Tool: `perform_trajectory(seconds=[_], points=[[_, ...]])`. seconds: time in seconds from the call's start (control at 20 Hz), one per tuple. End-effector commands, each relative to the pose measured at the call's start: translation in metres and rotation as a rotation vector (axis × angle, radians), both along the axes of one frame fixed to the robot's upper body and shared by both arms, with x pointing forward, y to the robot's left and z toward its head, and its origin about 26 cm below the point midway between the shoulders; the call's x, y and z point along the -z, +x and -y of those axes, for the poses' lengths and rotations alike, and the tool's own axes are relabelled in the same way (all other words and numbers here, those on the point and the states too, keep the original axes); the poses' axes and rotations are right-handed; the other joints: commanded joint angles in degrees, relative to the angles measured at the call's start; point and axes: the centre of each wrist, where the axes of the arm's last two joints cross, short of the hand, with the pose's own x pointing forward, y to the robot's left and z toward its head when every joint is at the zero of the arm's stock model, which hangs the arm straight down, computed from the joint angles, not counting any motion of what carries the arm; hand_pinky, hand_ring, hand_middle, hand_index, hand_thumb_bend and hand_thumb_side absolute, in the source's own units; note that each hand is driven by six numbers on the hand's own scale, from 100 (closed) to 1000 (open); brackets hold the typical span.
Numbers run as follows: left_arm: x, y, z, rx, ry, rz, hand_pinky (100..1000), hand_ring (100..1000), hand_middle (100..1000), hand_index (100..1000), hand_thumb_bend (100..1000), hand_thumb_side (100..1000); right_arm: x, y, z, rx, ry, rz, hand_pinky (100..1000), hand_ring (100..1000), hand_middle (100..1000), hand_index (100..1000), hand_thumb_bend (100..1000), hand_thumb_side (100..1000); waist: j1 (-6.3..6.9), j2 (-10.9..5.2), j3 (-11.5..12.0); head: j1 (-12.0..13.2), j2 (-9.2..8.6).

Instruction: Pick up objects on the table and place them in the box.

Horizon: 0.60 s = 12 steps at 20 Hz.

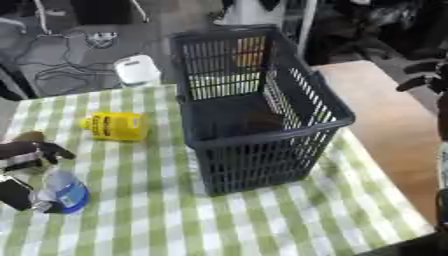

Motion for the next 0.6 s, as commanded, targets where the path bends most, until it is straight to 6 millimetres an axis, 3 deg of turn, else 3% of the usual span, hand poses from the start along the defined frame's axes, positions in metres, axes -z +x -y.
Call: perform_trajectory(seconds=[0.05,0.6], points=[[-0.008,0.004,-0.002,-0.003,0.035,0.030,818,860,891,968,700,284,-0.009,0.000,0.003,-0.002,-0.024,0.025,446,577,611,704,100,661,-0.50,-0.34,0.0,-0.1,-0.61],[0.010,0.010,-0.002,-0.007,0.033,0.042,808,835,868,953,683,256,-0.010,0.001,0.002,-0.003,-0.023,0.026,446,577,611,704,100,663,-0.67,-0.22,-0.1,-0.1,-0.77]])
